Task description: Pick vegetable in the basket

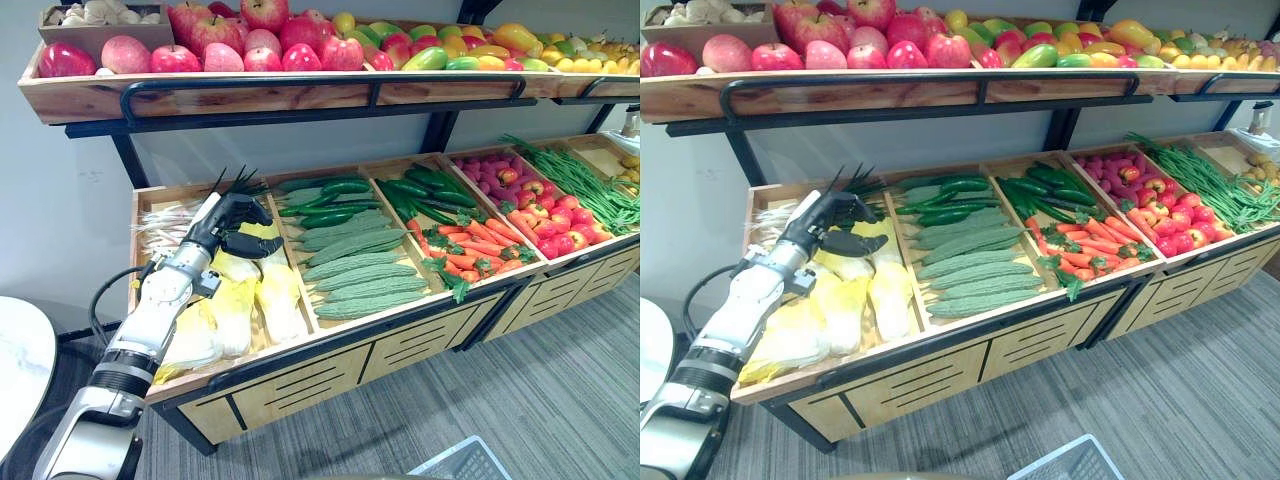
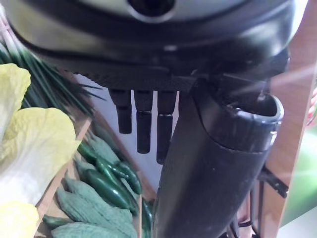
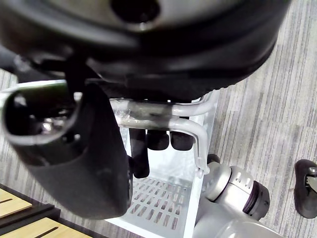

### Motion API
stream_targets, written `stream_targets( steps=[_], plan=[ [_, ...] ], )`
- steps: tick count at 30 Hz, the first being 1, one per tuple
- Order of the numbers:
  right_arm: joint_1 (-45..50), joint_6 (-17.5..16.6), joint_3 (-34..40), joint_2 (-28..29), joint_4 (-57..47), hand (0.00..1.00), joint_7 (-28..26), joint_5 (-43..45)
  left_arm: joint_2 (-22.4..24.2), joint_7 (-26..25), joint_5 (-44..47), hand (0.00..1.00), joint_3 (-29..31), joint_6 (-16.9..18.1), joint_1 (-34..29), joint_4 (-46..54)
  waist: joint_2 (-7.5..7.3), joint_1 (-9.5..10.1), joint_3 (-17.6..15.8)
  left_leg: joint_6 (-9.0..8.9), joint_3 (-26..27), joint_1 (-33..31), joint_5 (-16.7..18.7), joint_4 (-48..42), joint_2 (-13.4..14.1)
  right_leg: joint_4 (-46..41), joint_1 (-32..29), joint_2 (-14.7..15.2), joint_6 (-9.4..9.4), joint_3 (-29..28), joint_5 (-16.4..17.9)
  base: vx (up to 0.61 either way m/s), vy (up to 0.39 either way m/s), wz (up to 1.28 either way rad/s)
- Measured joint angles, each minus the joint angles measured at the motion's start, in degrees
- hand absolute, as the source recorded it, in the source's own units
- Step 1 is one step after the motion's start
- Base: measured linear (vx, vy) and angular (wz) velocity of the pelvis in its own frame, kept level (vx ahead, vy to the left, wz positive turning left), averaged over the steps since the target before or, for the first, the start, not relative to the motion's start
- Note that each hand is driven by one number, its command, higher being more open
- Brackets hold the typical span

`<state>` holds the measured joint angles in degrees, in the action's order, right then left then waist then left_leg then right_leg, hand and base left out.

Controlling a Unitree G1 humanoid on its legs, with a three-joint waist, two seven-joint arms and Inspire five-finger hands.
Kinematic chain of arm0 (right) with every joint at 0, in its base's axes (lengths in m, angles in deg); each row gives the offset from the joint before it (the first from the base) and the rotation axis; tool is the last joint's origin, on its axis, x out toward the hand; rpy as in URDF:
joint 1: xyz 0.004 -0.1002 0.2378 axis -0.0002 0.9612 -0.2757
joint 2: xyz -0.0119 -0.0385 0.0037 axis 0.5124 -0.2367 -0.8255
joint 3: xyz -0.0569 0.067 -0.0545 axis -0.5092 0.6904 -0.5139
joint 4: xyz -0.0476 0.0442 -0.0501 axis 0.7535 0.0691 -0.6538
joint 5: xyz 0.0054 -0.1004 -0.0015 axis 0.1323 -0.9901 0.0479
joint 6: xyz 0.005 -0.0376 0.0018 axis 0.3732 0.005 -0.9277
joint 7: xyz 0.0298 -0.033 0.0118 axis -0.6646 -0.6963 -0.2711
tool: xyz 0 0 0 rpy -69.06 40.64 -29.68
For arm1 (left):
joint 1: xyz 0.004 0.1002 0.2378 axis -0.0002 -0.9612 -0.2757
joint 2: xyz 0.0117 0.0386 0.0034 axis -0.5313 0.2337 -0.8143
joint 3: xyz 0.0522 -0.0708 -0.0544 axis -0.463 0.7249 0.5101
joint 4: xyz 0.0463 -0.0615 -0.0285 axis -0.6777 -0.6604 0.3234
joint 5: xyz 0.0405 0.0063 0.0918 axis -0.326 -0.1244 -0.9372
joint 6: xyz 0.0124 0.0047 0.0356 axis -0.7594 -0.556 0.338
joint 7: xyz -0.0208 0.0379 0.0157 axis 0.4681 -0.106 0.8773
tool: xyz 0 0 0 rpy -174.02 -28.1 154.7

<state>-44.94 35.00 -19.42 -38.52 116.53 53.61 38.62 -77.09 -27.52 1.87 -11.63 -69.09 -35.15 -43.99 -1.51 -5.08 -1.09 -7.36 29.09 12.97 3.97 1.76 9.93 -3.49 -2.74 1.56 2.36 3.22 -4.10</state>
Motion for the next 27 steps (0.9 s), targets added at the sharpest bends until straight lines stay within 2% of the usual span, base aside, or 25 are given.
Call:
stream_targets(
  steps=[8, 12, 27],
  plan=[
    [0.13, -0.04, -2.19, -0.13, -0.33, 0.00, 0.14, -0.02, 2.98, 0.00, -0.26, 1.00, 0.32, -0.79, -6.36, -0.01, 0.03, -0.18, -0.02, 0.04, -0.02, 0.07, 0.01, 0.32, -0.27, 0.22, 0.00, 0.40, 0.01, 0.10, 0.01, 0.00, 0.001, 0.00],
    [0.14, -0.11, -2.48, -0.16, -1.04, 0.00, 0.12, -0.52, 4.79, -0.03, -1.25, 1.00, 2.68, -1.64, -8.94, -0.03, 0.21, -0.19, -0.14, 0.03, -0.01, 0.06, 0.00, 0.63, -0.27, 0.52, 0.00, 0.38, 0.02, 0.21, 0.01, 0.00, 0.000, 0.00],
    [0.13, -0.36, -4.63, -0.56, -2.29, 0.00, 0.03, -1.18, 6.90, -1.20, -3.50, 1.00, 9.90, -2.76, -14.84, 0.01, 1.51, -0.09, -0.80, 0.02, 0.01, -0.13, 0.01, 0.93, -0.18, 1.10, -0.03, 0.26, 0.09, 0.55, 0.03, 0.00, 0.000, 0.00]
  ],
)
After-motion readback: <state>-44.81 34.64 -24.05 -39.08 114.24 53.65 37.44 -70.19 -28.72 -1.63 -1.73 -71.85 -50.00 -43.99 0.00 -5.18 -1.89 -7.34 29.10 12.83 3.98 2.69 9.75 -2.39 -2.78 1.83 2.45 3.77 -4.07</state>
